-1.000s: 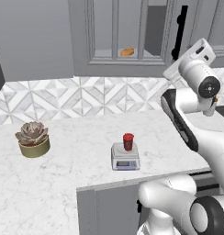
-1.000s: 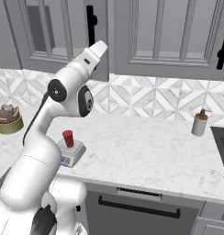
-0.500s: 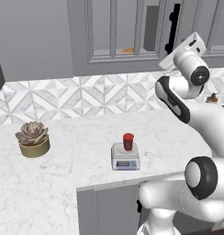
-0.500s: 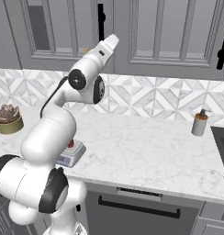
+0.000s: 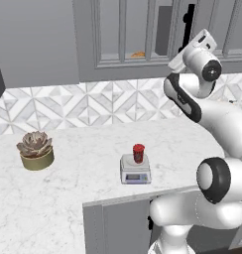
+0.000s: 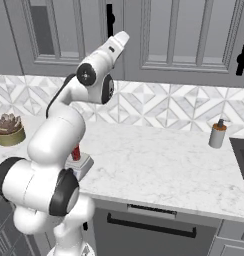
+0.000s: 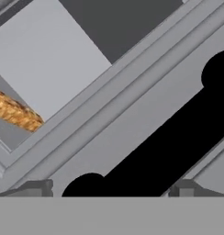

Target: Pick the yogurt and place it on the digital scale for weighing, and close the cabinet.

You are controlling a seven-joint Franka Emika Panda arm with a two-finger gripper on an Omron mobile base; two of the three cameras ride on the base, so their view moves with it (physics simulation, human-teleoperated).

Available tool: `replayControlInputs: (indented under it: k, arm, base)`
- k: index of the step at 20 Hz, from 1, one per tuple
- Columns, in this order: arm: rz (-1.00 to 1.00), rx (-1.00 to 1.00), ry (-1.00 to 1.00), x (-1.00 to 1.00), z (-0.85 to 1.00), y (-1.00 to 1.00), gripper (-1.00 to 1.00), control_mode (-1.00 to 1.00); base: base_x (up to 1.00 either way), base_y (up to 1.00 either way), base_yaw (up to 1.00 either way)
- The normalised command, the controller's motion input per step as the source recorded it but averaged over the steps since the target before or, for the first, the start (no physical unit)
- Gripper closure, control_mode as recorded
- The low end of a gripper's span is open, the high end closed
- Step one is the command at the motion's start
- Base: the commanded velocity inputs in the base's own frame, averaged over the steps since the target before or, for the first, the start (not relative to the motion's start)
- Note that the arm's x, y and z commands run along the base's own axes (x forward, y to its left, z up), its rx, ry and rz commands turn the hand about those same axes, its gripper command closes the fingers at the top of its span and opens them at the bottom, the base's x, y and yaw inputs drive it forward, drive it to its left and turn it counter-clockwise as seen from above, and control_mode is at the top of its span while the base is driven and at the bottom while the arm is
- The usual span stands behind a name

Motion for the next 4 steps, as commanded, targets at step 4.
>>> replayControlInputs:
  k: [4]
  arm:
    - [0.0, 0.0, -0.02, 0.82, -0.1, -0.1, -1.0, -1.0]
  base:
    - [0.0, 0.0, 0.0]
